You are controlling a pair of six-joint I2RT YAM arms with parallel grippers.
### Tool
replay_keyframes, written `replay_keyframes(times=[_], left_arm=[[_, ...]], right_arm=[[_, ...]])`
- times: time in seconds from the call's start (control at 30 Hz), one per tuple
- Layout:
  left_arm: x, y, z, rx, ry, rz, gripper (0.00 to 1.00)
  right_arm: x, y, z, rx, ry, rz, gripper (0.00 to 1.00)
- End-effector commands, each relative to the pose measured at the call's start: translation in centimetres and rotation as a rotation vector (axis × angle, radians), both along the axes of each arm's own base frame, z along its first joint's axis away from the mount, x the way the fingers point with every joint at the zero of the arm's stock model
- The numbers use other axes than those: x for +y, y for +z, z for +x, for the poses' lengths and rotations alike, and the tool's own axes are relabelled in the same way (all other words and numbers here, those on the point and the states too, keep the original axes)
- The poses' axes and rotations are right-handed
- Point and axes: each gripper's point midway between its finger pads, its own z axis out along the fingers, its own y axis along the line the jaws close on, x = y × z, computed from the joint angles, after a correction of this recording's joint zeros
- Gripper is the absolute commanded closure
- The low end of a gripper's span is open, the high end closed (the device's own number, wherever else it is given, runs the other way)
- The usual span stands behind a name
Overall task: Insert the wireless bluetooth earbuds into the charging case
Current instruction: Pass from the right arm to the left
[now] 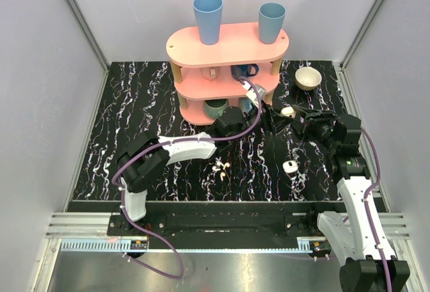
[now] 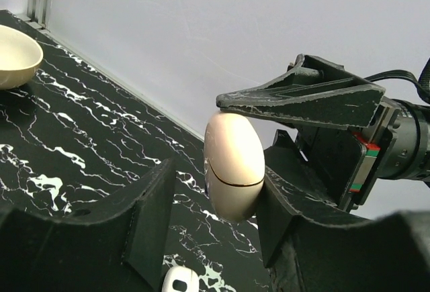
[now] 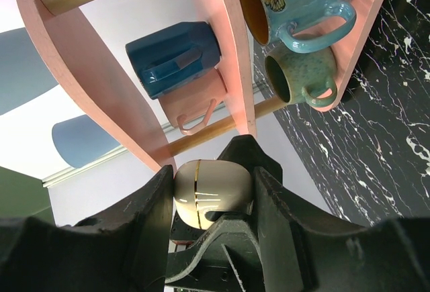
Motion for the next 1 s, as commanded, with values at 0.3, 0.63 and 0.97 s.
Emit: replay_keyframes(times=[0.3, 0.63, 0.97], left_arm=[[1.41, 5.71, 0.21, -0.082, 0.047, -0.079, 0.50], [1.19, 5.35, 0.09, -0.077, 0.038, -0.083, 0.54], [1.47, 5.45, 0.14, -0.084, 0.045, -0.106, 0.57]], right_arm=[[0.29, 2.04, 0.06, -0.066, 0.018, -0.020, 1.00], [0.31, 2.45, 0.05, -0.076, 0.017, -0.008, 1.00], [0.50, 2.46, 0.11, -0.076, 0.024, 0.015, 1.00]])
